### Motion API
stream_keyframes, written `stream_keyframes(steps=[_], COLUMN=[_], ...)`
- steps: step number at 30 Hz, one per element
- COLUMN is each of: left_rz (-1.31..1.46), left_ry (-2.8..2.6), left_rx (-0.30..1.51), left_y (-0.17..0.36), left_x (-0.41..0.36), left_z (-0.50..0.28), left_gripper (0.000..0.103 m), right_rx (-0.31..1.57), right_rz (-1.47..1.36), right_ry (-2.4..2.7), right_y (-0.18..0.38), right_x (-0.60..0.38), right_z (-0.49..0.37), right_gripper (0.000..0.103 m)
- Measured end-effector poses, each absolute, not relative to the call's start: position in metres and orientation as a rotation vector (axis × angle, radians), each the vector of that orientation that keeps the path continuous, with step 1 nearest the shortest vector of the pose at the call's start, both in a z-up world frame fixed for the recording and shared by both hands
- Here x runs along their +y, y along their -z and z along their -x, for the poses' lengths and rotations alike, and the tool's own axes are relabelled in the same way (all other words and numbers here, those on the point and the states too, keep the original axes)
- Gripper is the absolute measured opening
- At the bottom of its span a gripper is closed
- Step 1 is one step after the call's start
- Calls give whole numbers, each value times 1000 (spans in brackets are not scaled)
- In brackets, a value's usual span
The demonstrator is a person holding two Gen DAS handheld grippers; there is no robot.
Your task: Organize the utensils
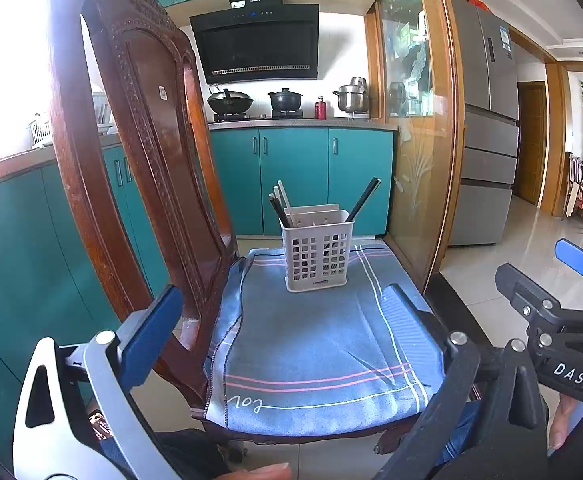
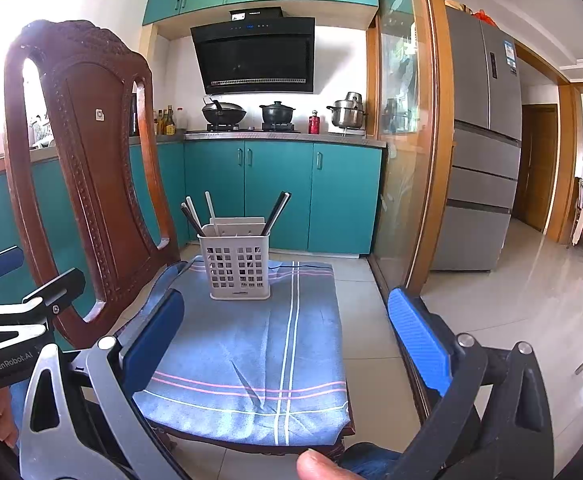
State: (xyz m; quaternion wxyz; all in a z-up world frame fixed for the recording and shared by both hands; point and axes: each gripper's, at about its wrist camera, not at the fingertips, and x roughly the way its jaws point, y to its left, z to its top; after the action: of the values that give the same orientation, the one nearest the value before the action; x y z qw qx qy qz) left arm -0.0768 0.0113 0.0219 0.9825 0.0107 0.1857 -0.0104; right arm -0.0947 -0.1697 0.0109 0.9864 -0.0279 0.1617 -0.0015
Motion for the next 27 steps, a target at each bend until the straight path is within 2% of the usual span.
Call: stream_keyframes(steps=[27], left_rz=[-33], left_ry=[24], left_rx=[373], left_y=[-18], left_x=[11], left_z=[77], left_gripper=[99], right_rx=[328], right_rz=[63], right_ry=[-2], right_y=[-10], right_x=[-167], right_z=[95], right_gripper=[100])
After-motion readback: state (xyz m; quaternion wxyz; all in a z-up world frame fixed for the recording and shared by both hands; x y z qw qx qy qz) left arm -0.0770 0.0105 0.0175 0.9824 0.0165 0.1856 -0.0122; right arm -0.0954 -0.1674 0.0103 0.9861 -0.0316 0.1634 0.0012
